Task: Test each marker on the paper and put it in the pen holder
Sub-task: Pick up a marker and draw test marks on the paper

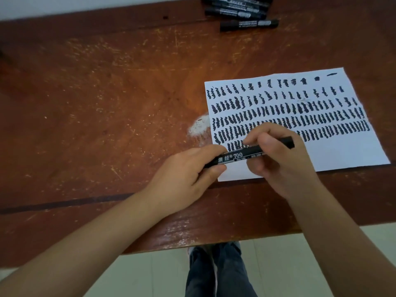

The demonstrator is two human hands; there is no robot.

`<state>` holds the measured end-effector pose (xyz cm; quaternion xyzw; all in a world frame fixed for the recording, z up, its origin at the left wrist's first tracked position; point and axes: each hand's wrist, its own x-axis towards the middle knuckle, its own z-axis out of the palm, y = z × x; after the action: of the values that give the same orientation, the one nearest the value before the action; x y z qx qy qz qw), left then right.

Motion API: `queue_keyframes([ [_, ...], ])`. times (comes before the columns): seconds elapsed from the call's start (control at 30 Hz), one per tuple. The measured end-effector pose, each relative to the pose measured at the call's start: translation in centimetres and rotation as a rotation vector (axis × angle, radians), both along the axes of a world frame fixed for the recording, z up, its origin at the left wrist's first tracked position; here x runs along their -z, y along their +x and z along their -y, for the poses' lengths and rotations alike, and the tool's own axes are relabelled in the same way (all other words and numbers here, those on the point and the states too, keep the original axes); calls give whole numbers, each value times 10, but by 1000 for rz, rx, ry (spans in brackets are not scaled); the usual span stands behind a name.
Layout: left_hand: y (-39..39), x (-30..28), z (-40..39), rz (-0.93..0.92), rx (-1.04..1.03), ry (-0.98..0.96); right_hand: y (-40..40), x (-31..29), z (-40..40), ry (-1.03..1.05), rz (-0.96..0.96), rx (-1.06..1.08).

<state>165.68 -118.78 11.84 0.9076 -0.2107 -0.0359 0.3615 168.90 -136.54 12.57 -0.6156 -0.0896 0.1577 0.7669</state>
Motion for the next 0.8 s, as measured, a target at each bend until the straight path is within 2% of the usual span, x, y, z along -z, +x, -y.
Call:
queue_keyframes([
  [0.07,-4,2,4,44,-47,61,-7,10,1,3,-68,-33],
  [0.13,-8,4,10,-7,-101,138,-14,18,2,-38,-91,-60],
  [0.2,-10,8,14,-45,-137,224,-18,21,3,-49,-140,-7],
  [0.27,-10,14,14,36,-143,334,-17,22,11,-29,-171,100],
  [0.37,-11,26,9,198,-312,400,-12,20,27,31,-88,165],
  [0.47,-12,33,11,206,-398,405,-8,20,33,-35,-40,195],
  [0.57,-11,42,16,183,-409,451,-7,23,20,-260,108,255],
  [0.67,-12,51,18,191,-388,492,-5,27,4,-418,144,361],
  [0.8,-12,55,18,192,-378,504,0,31,-12,-392,133,318],
])
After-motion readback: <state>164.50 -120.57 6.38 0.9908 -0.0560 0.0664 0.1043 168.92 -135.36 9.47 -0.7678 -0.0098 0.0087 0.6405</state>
